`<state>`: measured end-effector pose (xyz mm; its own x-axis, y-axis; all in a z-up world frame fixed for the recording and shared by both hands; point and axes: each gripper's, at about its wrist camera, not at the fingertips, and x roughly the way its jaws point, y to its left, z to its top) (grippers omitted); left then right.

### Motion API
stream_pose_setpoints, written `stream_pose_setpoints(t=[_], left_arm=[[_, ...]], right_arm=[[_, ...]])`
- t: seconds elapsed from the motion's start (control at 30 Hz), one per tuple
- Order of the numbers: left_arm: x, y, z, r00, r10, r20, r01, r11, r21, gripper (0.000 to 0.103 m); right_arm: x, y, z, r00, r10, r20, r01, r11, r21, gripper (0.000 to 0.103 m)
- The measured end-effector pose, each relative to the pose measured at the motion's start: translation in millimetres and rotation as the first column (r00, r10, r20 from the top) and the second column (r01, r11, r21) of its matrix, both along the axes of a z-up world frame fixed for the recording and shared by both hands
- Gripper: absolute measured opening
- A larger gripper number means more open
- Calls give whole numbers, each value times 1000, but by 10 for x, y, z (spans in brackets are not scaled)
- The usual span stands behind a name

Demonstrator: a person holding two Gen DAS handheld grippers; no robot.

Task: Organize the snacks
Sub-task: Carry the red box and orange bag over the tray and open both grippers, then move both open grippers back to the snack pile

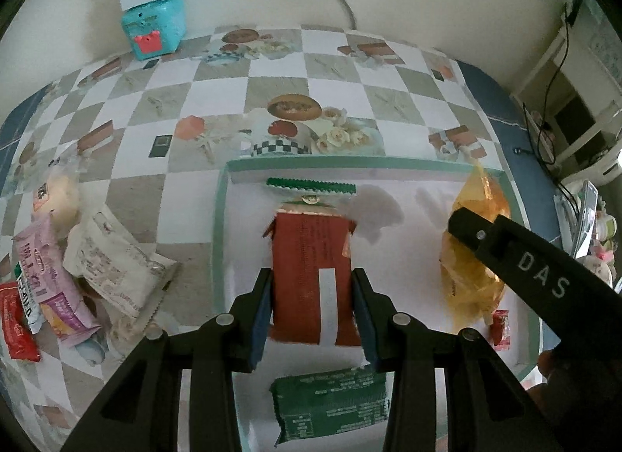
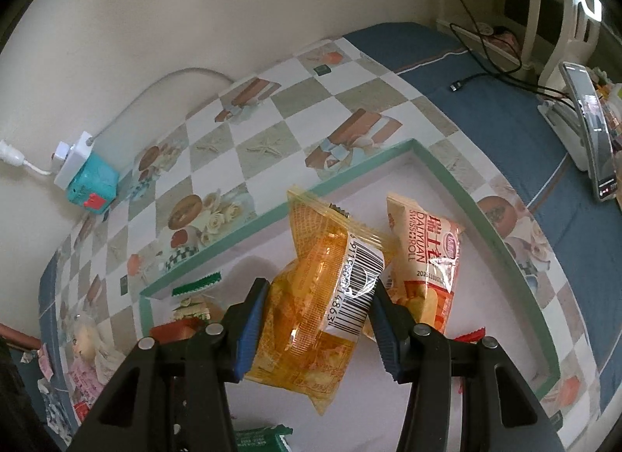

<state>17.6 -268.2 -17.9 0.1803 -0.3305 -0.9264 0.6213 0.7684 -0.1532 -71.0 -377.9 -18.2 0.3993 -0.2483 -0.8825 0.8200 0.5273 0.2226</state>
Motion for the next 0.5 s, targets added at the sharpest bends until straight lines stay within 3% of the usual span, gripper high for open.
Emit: stream_pose_setpoints(t=[0.27,0.3,0.37,0.5], left_arm=[[-28,-15,-44,1000,-11,-24,12,1000,28,45],[-18,-1,-23,1000,-7,-22,8,1000,27,55],[-6,26,50,1000,-4,-10,4,1000,14,73],[20,117,249,1000,0,19,0,1000,4,75]], right_arm=[[64,47,-97,999,37,-22,-37,999,18,57],[59,43,-76,999,38,-12,-38,999,18,59],[40,41,2,999,34,17,-34,999,7,78],[15,66,178,999,23,35,-23,999,-27,78]])
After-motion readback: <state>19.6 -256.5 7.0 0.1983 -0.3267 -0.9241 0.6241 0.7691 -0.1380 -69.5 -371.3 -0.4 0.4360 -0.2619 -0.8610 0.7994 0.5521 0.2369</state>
